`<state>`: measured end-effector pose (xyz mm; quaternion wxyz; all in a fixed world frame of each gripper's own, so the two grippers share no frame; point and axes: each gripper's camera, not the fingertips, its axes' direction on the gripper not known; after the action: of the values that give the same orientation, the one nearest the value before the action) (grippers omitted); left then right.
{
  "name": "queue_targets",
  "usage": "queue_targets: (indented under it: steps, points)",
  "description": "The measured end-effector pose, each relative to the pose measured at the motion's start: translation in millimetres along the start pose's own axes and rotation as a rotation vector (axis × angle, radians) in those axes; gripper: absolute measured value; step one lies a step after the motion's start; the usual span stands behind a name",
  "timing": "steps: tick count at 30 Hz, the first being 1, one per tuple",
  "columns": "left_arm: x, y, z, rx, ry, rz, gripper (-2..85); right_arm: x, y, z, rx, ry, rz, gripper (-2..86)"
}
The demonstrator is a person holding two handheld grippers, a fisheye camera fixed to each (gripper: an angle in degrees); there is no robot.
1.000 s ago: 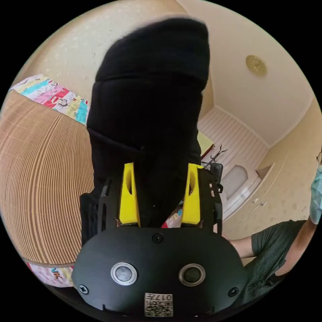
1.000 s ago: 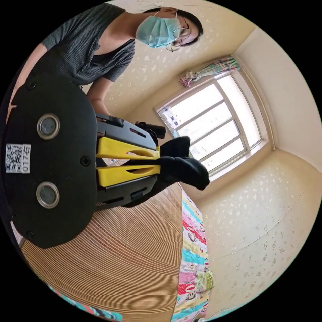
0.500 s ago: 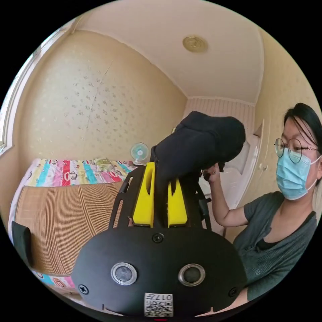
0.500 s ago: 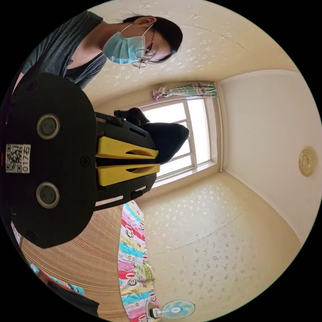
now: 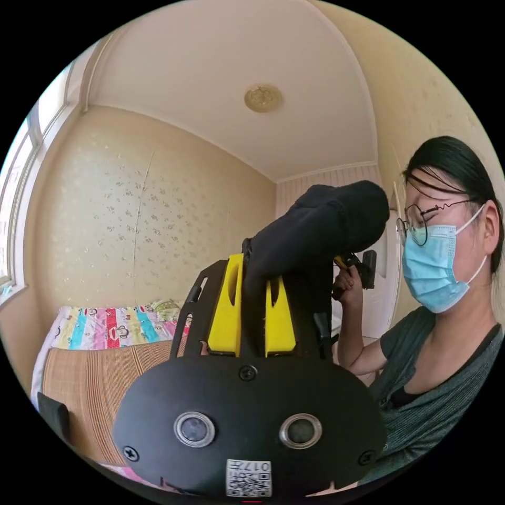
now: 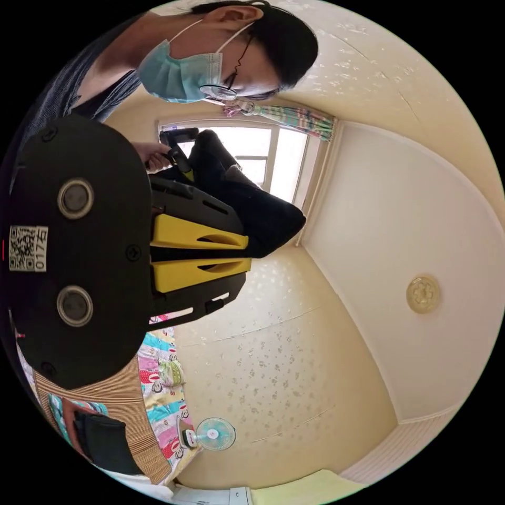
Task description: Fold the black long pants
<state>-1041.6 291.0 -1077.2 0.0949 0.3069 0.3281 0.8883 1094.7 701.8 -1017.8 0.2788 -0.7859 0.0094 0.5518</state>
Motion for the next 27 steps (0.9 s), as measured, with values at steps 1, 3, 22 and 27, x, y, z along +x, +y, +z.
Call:
queue_targets:
  steps: [1, 3, 22, 27]
  points:
    - [-10.8, 5.0, 6.9, 0.007, -0.002, -0.042, 6.7, 10.6, 8.6, 8.2, -0.012, -0.015, 0.008, 2.4]
    - [-61.7, 12.8, 51.7, -0.035, 0.007, -0.178, 6.8, 32.1, 18.9, 31.2, -0.066, 0.027, 0.031, 2.5]
    - [-362.1, 233.6, 373.2, -0.999, -0.183, -0.422, 12.8, 358.6, 238.4, 331.9, -1.044, 0.308, 0.178, 7.1]
    - [-295.9, 360.0, 316.6, -0.988, -0.128, -0.588, 13.3, 378.6, 367.1, 209.0, -1.121, 0.283, 0.565, 10.6]
